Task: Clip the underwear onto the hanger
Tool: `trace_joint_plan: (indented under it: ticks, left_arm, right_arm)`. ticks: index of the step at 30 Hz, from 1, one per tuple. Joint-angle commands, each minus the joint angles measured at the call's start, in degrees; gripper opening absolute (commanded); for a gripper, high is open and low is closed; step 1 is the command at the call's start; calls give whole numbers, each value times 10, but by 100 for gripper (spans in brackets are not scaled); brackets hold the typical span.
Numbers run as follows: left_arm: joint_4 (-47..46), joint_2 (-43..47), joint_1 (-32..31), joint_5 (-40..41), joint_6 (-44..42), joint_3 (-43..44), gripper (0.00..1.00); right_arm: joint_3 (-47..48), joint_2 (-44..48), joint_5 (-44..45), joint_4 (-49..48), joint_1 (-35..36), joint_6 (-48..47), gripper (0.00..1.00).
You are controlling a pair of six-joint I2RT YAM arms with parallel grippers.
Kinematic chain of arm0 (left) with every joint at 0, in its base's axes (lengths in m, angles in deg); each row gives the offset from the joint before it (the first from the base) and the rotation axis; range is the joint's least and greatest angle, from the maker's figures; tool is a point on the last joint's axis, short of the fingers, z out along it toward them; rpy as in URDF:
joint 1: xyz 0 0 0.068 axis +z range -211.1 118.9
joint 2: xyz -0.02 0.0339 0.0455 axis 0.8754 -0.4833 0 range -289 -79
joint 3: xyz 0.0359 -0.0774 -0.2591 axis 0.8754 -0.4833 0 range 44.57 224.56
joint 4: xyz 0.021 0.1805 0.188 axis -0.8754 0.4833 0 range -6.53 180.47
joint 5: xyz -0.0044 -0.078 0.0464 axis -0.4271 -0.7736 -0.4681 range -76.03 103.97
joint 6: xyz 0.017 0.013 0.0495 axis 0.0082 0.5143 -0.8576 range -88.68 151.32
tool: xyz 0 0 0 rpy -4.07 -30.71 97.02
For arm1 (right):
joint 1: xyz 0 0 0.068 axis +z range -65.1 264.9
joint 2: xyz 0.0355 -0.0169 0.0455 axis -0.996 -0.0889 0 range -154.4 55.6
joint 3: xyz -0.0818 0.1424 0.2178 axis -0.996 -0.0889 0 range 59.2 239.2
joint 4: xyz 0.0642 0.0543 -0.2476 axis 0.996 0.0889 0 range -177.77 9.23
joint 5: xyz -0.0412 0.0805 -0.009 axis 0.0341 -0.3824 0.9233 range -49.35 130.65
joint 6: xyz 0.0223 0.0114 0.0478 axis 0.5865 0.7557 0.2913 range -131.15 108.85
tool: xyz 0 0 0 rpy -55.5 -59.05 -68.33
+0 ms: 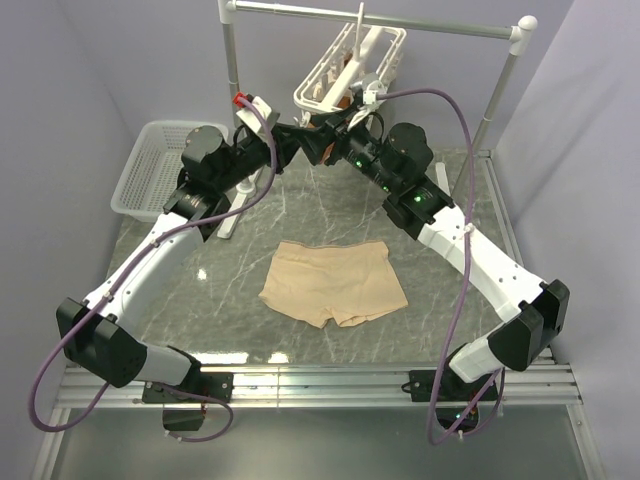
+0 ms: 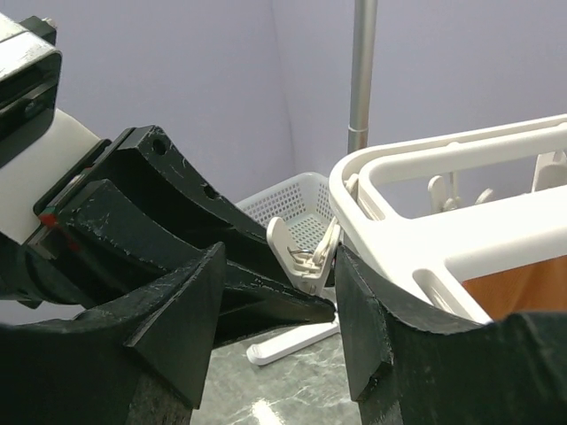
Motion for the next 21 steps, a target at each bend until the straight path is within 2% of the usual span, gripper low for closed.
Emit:
trace_joint_plan:
  ticks: [1, 9, 11, 14, 15, 17, 18, 21]
  left_arm:
    - [-3, 21, -8, -25, -13, 2, 5]
    - [9, 15, -14, -36, -25, 6, 3]
    - [17, 13, -20, -39, -36, 5, 3]
    - [26, 10, -24, -46, -42, 6, 4]
    - [27, 10, -24, -47, -44, 5, 6]
    - [33, 10, -25, -47, -47, 7, 12]
    - [37, 10, -25, -44, -51, 9, 19]
    - [53, 10, -24, -40, -61, 12, 27]
  right_arm:
    - [28, -11, 53, -31, -2, -6, 60]
    - [28, -17, 60, -34, -2, 5, 58]
    - [30, -20, 69, -35, -2, 6, 55]
    - [36, -22, 78, -35, -3, 8, 35]
    - [36, -22, 78, -35, -3, 8, 23]
    - [37, -20, 80, -35, -3, 10, 11]
    - [38, -20, 80, -32, -3, 10, 3]
    - [30, -13, 77, -32, -4, 20, 0]
